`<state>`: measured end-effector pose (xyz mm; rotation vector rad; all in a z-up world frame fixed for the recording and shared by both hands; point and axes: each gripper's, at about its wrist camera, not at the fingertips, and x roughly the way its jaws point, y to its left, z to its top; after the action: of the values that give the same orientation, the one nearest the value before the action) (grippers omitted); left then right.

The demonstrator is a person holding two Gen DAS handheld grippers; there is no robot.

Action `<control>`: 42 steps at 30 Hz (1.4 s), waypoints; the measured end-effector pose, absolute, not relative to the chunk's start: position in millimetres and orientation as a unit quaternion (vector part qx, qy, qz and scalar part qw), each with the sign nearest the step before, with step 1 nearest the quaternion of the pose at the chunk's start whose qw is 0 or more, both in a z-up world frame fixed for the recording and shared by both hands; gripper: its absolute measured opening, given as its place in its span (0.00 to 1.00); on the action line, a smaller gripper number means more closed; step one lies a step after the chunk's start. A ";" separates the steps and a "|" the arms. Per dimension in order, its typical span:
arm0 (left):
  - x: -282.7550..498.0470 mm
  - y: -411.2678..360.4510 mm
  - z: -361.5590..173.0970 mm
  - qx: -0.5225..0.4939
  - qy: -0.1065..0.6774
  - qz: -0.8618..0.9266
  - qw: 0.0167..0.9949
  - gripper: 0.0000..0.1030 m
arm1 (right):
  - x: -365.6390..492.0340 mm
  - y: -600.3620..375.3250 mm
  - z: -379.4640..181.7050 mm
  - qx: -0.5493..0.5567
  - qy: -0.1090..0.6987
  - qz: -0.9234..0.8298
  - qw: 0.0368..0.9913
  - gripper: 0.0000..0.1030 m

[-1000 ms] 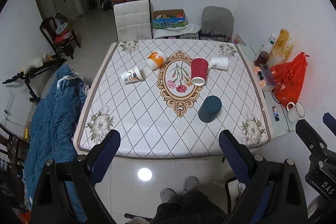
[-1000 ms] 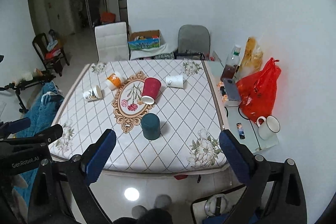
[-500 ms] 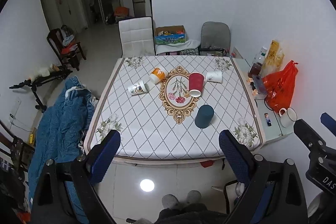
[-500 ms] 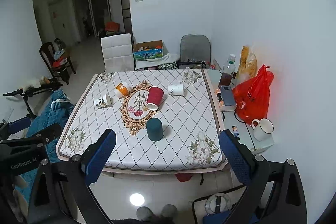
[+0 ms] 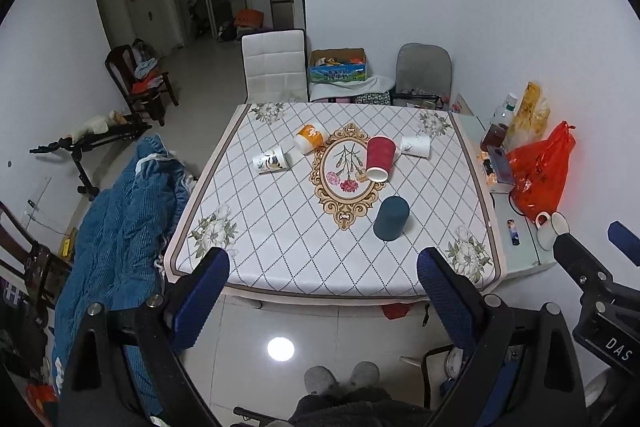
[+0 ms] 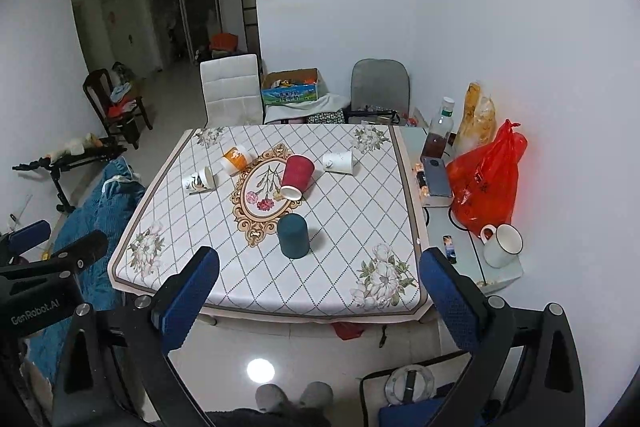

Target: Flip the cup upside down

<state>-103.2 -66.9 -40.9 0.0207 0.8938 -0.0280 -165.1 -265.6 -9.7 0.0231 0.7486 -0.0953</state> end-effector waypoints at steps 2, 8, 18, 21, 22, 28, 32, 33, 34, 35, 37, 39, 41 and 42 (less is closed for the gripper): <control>-103.7 -68.8 -41.5 0.010 0.433 -0.012 0.901 0.93 | -164.4 -266.8 -10.7 0.009 0.367 -0.042 0.929 0.99; -105.3 -73.0 -39.6 0.010 0.428 -0.009 0.904 1.00 | -161.8 -269.8 -11.6 0.007 0.369 -0.038 0.929 0.99; -106.7 -76.0 -35.1 0.008 0.425 -0.005 0.905 1.00 | -160.8 -273.5 -10.2 0.006 0.368 -0.036 0.929 0.99; -107.0 -77.2 -33.3 0.007 0.424 -0.004 0.906 1.00 | -159.4 -276.1 -9.7 0.008 0.369 -0.034 0.929 0.99; -107.0 -77.2 -33.3 0.008 0.424 -0.004 0.906 1.00 | -158.4 -277.2 -9.4 0.008 0.370 -0.033 0.928 0.99; -107.5 -81.9 -30.9 0.008 0.425 -0.006 0.905 1.00 | -155.5 -279.1 -8.8 0.008 0.371 -0.032 0.928 0.99; -108.0 -83.9 -31.0 0.007 0.425 -0.006 0.905 1.00 | -154.6 -280.5 -9.2 0.010 0.372 -0.031 0.928 0.99; -108.0 -84.0 -31.1 0.007 0.425 -0.006 0.905 1.00 | -155.0 -279.8 -9.2 0.009 0.371 -0.031 0.928 0.99; -108.0 -84.1 -31.0 0.008 0.426 -0.006 0.905 1.00 | -155.5 -279.5 -9.3 0.008 0.371 -0.030 0.928 0.99; -108.1 -84.3 -30.7 0.008 0.426 -0.006 0.905 1.00 | -155.5 -279.7 -9.2 0.008 0.371 -0.031 0.928 0.99; -108.3 -85.5 -31.3 0.007 0.427 -0.006 0.904 1.00 | -155.3 -279.9 -9.2 0.008 0.371 -0.030 0.928 0.99; -108.4 -87.4 -31.4 0.006 0.429 -0.005 0.903 1.00 | -154.9 -280.8 -9.8 0.009 0.371 -0.030 0.928 0.99; -108.5 -87.9 -31.6 0.006 0.429 -0.004 0.903 1.00 | -155.2 -281.1 -10.3 0.010 0.371 -0.030 0.928 0.99; -108.5 -88.6 -32.1 0.005 0.429 -0.004 0.903 1.00 | -155.1 -281.5 -10.7 0.010 0.372 -0.029 0.928 0.99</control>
<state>-108.5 -88.6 -32.1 0.0104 0.8877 -0.0074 -155.1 -281.5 -10.7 0.0195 0.7615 -0.0602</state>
